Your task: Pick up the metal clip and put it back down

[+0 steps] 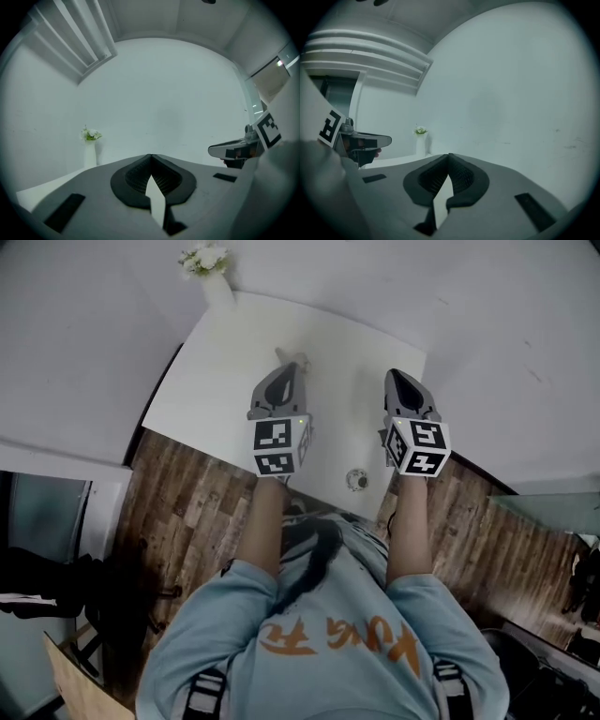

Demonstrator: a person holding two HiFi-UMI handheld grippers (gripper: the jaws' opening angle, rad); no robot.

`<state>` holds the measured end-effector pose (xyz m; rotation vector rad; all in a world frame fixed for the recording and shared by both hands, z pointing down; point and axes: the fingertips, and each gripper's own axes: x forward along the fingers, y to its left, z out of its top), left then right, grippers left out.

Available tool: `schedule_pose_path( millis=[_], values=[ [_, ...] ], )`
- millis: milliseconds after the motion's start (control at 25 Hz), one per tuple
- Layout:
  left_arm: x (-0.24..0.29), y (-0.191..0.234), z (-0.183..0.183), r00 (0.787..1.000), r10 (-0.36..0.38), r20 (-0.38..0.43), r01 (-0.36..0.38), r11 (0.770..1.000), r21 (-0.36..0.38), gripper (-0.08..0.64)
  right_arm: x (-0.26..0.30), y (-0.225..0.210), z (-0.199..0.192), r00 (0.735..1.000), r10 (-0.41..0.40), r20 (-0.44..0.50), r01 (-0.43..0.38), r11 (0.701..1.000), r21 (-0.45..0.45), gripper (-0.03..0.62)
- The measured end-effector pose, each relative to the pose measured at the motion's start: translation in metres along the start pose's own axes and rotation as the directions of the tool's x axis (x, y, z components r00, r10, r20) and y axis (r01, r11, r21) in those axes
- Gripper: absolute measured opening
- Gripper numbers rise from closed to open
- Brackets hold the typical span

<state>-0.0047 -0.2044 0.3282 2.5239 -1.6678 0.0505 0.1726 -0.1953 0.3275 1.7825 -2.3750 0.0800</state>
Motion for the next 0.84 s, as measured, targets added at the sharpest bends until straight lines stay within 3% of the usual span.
schedule_pose_path(
  millis=[600,840],
  values=[
    [0.018,-0.058,0.005,0.999,-0.043,0.003,0.043,0.999,0.030,0.017,-0.027,-0.037,0.002,0.998,-0.033,0.050,0.033,0.999,-0.011,0.012],
    [0.026,-0.072,-0.001,0.999,-0.031,-0.009,0.031,0.999,-0.010,0.017,-0.025,-0.057,-0.007,1.000,-0.017,0.025,0.017,1.000,-0.015,0.012]
  ],
)
